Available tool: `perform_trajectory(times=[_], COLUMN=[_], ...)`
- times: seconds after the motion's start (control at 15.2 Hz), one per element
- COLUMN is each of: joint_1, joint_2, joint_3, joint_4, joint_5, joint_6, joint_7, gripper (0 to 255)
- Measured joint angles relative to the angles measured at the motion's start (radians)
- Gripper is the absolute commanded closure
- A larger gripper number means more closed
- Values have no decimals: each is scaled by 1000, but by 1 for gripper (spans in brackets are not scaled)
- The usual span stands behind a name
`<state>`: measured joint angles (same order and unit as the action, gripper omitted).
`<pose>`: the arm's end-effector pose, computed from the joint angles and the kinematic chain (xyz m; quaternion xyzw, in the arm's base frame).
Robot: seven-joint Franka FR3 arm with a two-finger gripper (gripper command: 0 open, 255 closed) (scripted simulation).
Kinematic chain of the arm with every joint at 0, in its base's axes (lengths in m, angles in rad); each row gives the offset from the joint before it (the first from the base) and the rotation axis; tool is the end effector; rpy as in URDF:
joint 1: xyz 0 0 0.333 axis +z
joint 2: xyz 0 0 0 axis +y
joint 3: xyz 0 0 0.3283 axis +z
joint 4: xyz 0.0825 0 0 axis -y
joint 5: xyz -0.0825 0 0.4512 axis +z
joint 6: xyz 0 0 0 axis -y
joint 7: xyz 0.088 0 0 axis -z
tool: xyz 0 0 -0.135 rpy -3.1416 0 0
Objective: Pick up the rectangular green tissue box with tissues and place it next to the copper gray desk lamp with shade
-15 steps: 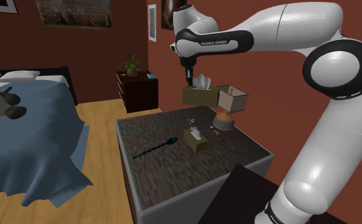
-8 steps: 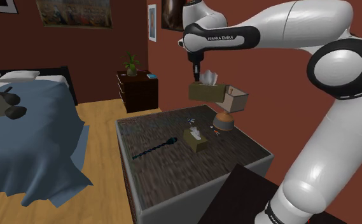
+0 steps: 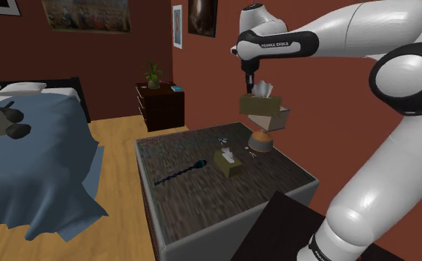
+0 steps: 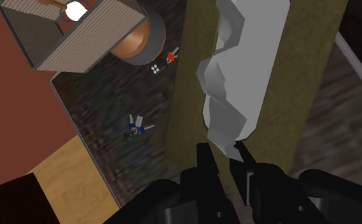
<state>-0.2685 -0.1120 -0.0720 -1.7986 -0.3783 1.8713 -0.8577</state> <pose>0.5666 -0.2430 0.5885 0.9363 0.2877 -0.0267 0.1998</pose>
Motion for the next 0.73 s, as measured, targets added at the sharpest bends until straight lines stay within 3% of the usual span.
perform_trajectory(times=[0.73], joint_1=[-115], joint_2=[4], joint_3=[-160], joint_4=[-11], joint_5=[42], joint_6=[107], joint_7=[-265], gripper=[255])
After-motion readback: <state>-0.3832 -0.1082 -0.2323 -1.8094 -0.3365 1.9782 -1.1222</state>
